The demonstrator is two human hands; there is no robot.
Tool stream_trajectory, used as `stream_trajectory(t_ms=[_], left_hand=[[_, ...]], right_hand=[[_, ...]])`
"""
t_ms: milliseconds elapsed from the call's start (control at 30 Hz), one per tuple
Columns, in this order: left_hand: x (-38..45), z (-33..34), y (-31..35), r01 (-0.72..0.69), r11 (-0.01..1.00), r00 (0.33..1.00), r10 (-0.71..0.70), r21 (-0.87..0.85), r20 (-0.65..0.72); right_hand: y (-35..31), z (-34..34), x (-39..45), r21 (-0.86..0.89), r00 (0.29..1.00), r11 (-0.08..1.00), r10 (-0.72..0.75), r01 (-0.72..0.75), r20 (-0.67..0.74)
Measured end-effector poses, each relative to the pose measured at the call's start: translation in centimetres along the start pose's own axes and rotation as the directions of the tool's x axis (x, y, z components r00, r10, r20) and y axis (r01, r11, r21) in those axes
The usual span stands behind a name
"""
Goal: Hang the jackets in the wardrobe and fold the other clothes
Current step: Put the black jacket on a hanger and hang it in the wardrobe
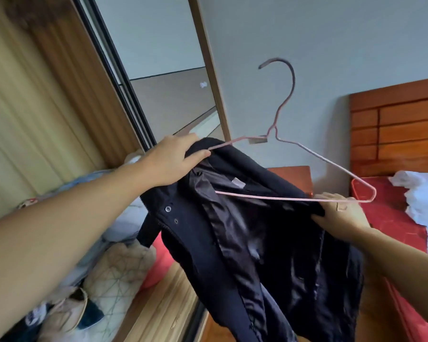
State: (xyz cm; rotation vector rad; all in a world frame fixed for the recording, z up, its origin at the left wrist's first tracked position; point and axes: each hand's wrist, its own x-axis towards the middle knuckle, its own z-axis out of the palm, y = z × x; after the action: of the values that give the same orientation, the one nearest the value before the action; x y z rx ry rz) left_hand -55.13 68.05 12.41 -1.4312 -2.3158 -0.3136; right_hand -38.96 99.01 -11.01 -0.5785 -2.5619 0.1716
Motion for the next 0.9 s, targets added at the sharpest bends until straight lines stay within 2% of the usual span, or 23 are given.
stream_trajectory(t_ms=[67, 167, 300, 400, 500, 667, 767, 900], left_hand=[[-1.9, -0.4, -2.3, 0.055, 0.998, 0.998, -0.055, 0.035, 0.001], [-3.9, -0.5, -4.6, 0.080, 0.995, 0.996, -0.077, 0.059, -0.046], [-5.2, -0.3, -6.6, 0.115, 0.993, 0.991, -0.112, 0.039, -0.067], [-5.7, 0.0, -7.8, 0.117, 0.988, 0.992, -0.111, 0.096, -0.064], [-5.7, 0.5, -7.8, 0.149, 0.981, 0.985, -0.137, 0.121, -0.105], [-4.4, 1.5, -5.2, 0.214, 0.972, 0.962, -0.192, 0.099, -0.194], [-3.2, 2.2, -2.7, 0.257, 0.966, 0.945, -0.246, 0.022, -0.216], [-1.7, 2.8, 0.3, 0.260, 0.959, 0.942, -0.278, -0.116, -0.189]], right_hand=[[0.6, -1.7, 1.5, 0.036, 1.000, 0.999, -0.027, 0.027, 0.002], [0.6, -4.4, 3.4, 0.108, 0.997, 0.994, 0.027, -0.035, 0.074], [-0.4, -7.7, 6.1, 0.020, 0.995, 0.999, -0.035, 0.033, 0.090], [-1.2, -10.5, 7.2, -0.014, 0.993, 0.999, -0.039, 0.041, 0.114], [-2.1, -12.6, 7.3, -0.077, 0.995, 0.997, 0.009, -0.001, 0.103], [-3.8, -14.8, 6.6, -0.140, 0.984, 0.979, 0.161, -0.149, 0.074], [-6.2, -15.5, 5.9, -0.056, 0.978, 0.978, 0.204, -0.201, 0.039], [-10.6, -17.2, 5.2, 0.149, 0.988, 0.977, 0.154, -0.152, -0.001]])
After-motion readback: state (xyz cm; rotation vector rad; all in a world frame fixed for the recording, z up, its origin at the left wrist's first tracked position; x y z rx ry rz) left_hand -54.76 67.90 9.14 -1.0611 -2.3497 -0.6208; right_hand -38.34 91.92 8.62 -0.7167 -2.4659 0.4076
